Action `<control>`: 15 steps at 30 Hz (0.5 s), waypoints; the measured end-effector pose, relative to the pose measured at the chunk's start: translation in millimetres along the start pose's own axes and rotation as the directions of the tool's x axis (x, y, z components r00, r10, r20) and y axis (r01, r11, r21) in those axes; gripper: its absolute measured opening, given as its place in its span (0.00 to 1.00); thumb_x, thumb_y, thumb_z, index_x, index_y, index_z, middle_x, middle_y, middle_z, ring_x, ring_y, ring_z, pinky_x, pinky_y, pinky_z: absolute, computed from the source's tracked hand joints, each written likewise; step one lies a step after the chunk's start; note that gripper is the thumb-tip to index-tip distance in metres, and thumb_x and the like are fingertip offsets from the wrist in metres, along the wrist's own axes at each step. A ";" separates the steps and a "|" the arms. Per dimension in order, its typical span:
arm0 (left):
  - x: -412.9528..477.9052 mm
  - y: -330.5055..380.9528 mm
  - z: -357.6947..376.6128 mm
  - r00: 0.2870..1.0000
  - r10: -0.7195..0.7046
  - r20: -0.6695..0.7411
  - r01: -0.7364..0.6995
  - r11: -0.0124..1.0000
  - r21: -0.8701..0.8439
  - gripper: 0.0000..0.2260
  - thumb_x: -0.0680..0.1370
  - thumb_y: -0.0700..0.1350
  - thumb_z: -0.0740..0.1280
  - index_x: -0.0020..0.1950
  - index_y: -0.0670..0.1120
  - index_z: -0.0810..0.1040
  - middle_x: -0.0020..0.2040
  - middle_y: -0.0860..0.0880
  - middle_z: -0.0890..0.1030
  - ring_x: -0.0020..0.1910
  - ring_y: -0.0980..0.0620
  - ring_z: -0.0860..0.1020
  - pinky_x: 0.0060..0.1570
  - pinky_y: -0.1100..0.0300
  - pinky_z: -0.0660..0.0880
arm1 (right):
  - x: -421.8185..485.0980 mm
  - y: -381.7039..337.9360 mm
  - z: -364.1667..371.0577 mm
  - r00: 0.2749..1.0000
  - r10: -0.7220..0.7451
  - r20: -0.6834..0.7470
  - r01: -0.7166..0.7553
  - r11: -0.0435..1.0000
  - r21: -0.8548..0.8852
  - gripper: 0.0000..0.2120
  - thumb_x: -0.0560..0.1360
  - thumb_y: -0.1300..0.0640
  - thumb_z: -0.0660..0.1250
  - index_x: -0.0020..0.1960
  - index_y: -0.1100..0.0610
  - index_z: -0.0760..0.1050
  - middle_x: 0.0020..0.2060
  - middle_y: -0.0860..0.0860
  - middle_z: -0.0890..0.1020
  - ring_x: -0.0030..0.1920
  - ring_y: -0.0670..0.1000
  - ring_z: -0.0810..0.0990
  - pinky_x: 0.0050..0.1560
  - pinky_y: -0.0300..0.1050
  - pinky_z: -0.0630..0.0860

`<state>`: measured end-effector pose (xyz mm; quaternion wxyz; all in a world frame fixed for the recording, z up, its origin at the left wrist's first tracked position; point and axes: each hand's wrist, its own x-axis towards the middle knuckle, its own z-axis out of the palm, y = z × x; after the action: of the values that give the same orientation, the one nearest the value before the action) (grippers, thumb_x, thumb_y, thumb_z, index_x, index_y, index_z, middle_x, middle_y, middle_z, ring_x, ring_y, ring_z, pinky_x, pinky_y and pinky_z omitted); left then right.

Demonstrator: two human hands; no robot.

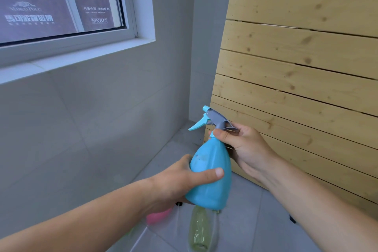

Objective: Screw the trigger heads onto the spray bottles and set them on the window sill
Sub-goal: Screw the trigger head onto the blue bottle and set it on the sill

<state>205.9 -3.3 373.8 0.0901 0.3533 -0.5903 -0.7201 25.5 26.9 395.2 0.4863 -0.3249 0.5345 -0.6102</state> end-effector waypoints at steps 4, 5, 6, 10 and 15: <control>4.8 -5.4 -4.8 0.999 -0.052 -0.003 0.051 0.990 -0.130 0.35 0.66 0.60 0.77 0.69 0.48 0.74 0.63 0.44 0.85 0.61 0.42 0.85 0.62 0.40 0.80 | 0.8 -3.5 0.7 0.999 -0.017 -0.037 0.018 0.999 0.034 0.10 0.73 0.67 0.71 0.54 0.61 0.80 0.40 0.58 0.85 0.42 0.56 0.82 0.51 0.52 0.80; 5.4 -4.8 -6.1 0.998 -0.057 0.009 0.057 0.985 -0.165 0.33 0.67 0.58 0.75 0.69 0.48 0.75 0.64 0.44 0.85 0.62 0.41 0.84 0.62 0.41 0.80 | 0.9 -3.6 0.7 0.999 -0.015 -0.044 0.017 0.999 0.043 0.09 0.74 0.67 0.70 0.54 0.60 0.80 0.40 0.57 0.85 0.42 0.56 0.82 0.51 0.51 0.80; 4.5 -2.9 -6.1 0.999 -0.044 0.005 0.044 0.986 -0.160 0.32 0.66 0.57 0.74 0.69 0.48 0.76 0.64 0.44 0.84 0.63 0.41 0.83 0.63 0.41 0.80 | 1.0 -3.5 0.6 0.999 -0.014 -0.051 0.017 0.998 0.054 0.09 0.74 0.67 0.70 0.53 0.60 0.81 0.40 0.57 0.85 0.42 0.56 0.82 0.50 0.51 0.80; 3.8 -1.5 -2.5 0.990 0.060 -0.126 -0.057 0.998 0.031 0.38 0.61 0.60 0.81 0.68 0.51 0.74 0.58 0.50 0.86 0.55 0.50 0.87 0.56 0.48 0.83 | 0.1 -4.0 0.9 0.998 -0.030 -0.061 0.034 0.997 0.064 0.08 0.74 0.67 0.70 0.52 0.60 0.81 0.40 0.57 0.84 0.43 0.57 0.81 0.51 0.52 0.79; 8.4 -3.2 -5.9 0.998 0.045 0.032 -0.039 0.984 -0.175 0.31 0.70 0.56 0.73 0.72 0.52 0.75 0.67 0.46 0.82 0.68 0.42 0.80 0.66 0.44 0.77 | -0.3 -7.7 0.2 0.999 -0.008 -0.054 0.014 0.994 0.111 0.11 0.74 0.66 0.71 0.56 0.63 0.80 0.42 0.57 0.86 0.43 0.56 0.83 0.49 0.52 0.81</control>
<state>204.2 -11.7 367.2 0.1252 0.3188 -0.5339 -0.7731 23.8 26.8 402.7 0.4859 -0.2840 0.5107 -0.6500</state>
